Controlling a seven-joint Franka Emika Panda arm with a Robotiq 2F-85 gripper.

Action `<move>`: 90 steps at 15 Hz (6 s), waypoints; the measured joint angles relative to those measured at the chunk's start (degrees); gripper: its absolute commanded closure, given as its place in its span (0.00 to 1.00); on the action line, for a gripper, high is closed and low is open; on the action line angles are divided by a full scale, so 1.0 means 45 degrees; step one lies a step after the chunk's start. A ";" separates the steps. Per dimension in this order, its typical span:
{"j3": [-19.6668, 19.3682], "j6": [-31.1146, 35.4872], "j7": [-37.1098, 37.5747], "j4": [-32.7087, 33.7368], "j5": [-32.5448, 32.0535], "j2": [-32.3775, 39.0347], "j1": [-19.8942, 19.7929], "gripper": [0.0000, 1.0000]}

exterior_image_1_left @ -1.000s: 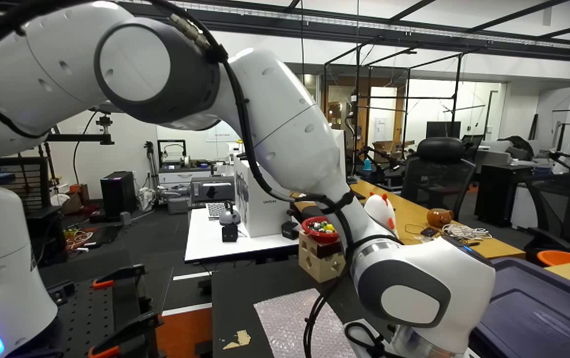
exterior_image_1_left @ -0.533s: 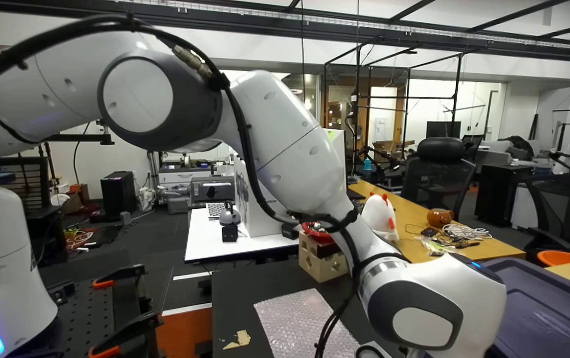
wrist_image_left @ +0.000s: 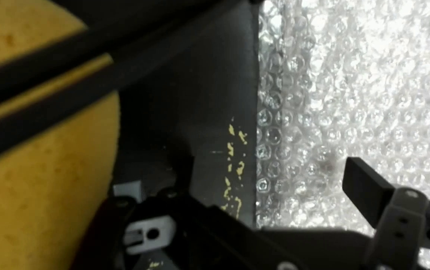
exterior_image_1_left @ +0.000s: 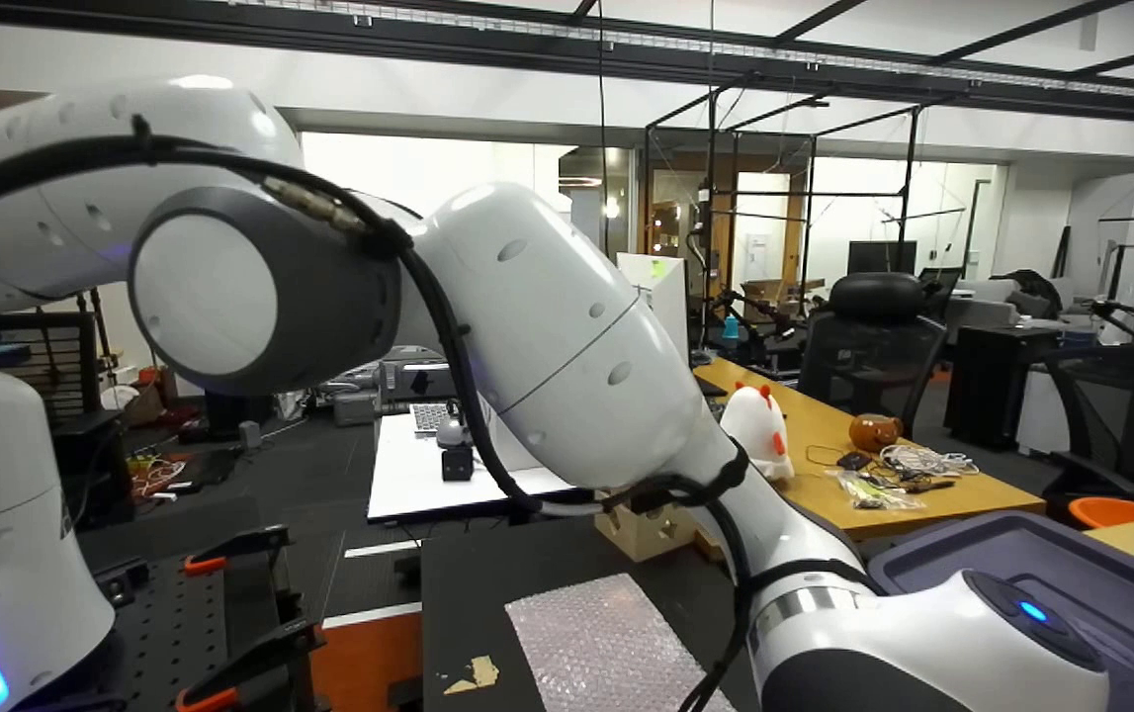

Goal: Fold the plastic sheet in half on the table.

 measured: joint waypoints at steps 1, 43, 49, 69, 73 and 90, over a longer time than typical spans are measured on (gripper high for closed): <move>0.0267 -0.0147 -0.0343 0.0268 0.0041 0.0150 -0.0240 0.00; 0.2068 -0.3315 -0.4764 0.0239 0.0736 0.0385 -0.1755 0.99; 0.1622 -0.1459 -0.3251 -0.0552 0.0795 -0.0220 -0.1754 0.99; -0.3203 0.1083 0.2525 -0.4556 -0.1824 -0.3281 0.2456 0.99; -0.3778 0.0665 0.3628 -0.4590 -0.2477 -0.3426 0.3329 0.99; -0.5072 -0.2136 0.8514 -0.4419 -0.4665 -0.3517 0.6738 0.99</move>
